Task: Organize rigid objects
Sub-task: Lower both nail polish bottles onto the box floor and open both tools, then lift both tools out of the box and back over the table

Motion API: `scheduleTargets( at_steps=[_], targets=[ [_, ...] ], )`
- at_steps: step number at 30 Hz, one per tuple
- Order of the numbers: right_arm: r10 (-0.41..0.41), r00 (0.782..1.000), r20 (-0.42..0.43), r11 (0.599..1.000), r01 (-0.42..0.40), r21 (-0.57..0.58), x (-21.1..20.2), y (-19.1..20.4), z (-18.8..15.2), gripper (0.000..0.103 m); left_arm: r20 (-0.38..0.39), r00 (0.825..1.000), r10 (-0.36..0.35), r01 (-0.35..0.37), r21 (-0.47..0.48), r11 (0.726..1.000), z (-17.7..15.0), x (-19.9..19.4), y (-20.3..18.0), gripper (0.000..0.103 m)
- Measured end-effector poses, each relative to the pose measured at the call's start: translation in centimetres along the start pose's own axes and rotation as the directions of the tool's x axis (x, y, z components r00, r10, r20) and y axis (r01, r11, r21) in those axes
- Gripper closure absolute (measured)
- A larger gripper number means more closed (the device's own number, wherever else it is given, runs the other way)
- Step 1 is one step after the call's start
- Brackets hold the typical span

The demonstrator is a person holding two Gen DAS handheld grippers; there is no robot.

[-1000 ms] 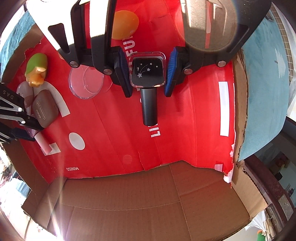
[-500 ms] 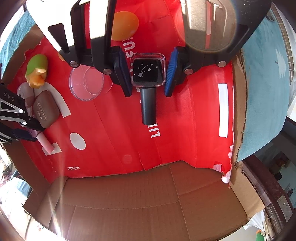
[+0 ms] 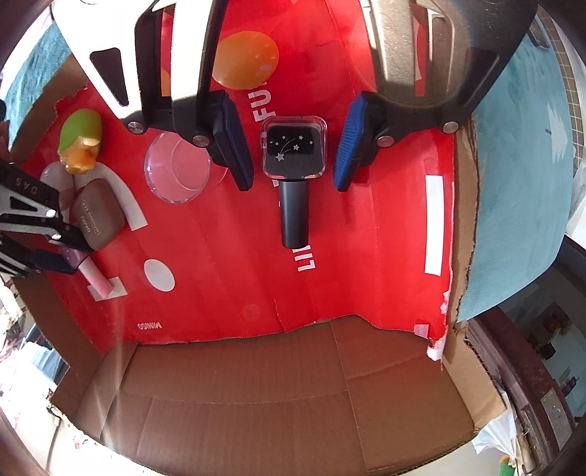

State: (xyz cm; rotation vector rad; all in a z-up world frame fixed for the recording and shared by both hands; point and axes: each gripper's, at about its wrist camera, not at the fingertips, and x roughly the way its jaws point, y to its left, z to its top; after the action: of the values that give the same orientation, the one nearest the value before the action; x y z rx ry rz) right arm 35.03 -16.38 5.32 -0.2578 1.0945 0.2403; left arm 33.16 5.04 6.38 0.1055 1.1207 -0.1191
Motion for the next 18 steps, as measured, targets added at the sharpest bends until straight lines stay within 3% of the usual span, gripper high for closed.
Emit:
scheduleTargets(
  at_steps=[3,7,9,12,14,18],
  targets=[
    [-0.006,1.000,0.004,1.000,0.006,-0.002,-0.2,0.3,-0.2,0.054,0.010,1.000,-0.012,0.012,-0.017,1.000,-0.4,-1.0,0.3,0.059],
    [-0.015,1.000,0.014,1.000,0.015,-0.004,-0.9,0.7,-0.5,0.052,0.038,0.999,-0.035,0.037,-0.038,0.999,-1.1,-2.7,0.5,0.051],
    [-0.023,0.999,0.026,1.000,0.023,-0.010,-1.6,1.0,-0.8,0.050,0.067,0.997,-0.033,0.037,-0.052,0.998,-1.6,-4.0,0.6,0.045],
    [-0.022,0.998,0.054,1.000,0.022,-0.010,-3.2,1.2,-1.2,0.046,0.115,0.992,-0.049,0.057,-0.062,0.996,-2.4,-6.2,0.7,0.044],
    [-0.027,0.996,0.082,1.000,0.027,-0.007,-4.5,1.3,-1.6,0.044,0.150,0.987,-0.061,0.072,-0.072,0.995,-3.1,-7.8,0.9,0.043],
    [-0.002,0.987,0.160,1.000,0.001,0.011,-8.2,1.2,-3.3,0.040,0.257,0.963,-0.078,0.107,-0.101,0.989,-4.7,-11.4,0.7,0.032]
  ],
)
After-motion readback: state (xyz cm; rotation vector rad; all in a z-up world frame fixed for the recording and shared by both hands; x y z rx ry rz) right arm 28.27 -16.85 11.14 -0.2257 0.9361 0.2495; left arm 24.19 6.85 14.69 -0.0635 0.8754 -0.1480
